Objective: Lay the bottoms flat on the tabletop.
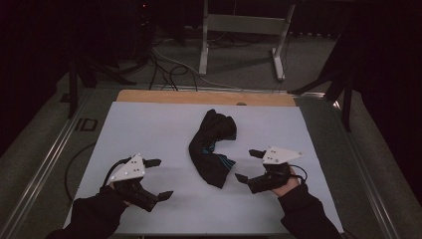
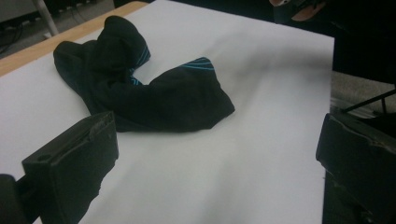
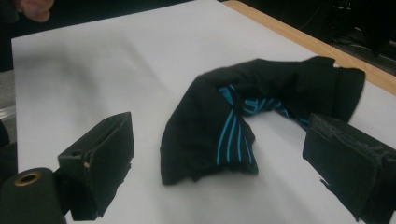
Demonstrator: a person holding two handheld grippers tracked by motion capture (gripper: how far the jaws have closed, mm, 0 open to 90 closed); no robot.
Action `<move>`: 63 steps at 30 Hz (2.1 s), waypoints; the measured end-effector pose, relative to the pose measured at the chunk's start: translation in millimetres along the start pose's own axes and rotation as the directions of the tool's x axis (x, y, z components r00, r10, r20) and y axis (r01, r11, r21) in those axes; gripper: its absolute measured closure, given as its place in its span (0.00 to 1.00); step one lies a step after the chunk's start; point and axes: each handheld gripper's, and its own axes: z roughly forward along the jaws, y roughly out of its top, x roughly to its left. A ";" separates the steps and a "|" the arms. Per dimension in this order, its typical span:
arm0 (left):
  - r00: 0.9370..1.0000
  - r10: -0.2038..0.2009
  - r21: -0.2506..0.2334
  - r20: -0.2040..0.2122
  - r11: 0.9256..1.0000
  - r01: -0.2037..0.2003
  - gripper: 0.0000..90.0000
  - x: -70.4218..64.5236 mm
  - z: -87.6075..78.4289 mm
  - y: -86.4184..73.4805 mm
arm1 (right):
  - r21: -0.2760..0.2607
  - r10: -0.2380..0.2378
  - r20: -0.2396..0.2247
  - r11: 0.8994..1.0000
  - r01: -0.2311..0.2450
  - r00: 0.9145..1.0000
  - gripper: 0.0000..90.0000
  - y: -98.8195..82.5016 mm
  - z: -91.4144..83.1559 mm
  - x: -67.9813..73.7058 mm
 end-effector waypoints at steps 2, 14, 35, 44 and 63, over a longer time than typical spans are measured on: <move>1.000 -0.008 0.007 -0.011 1.000 0.008 0.00 2.7 7.4 -0.2 | -0.005 -0.004 -0.001 1.000 0.004 1.000 0.11 3.8 9.5 0.7; 0.998 -0.014 0.016 -0.060 1.000 0.015 0.01 12.6 33.6 -2.6 | 0.027 -0.033 -0.061 0.999 0.035 0.998 0.29 10.4 48.3 16.5; 0.998 -0.037 0.057 -0.047 0.998 0.039 0.01 4.6 61.8 -19.4 | 0.288 -0.073 -0.065 0.954 0.089 0.995 0.85 -35.5 118.2 38.1; 0.998 -0.043 0.069 -0.034 0.997 0.045 0.01 0.7 71.3 -22.0 | 0.215 -0.105 -0.030 0.970 0.109 0.994 0.99 -22.0 102.4 32.0; 0.997 -0.040 0.112 -0.065 0.993 0.047 0.13 -11.1 119.5 -10.5 | 0.079 -0.031 0.118 0.997 0.021 0.993 0.99 -8.2 42.2 -5.1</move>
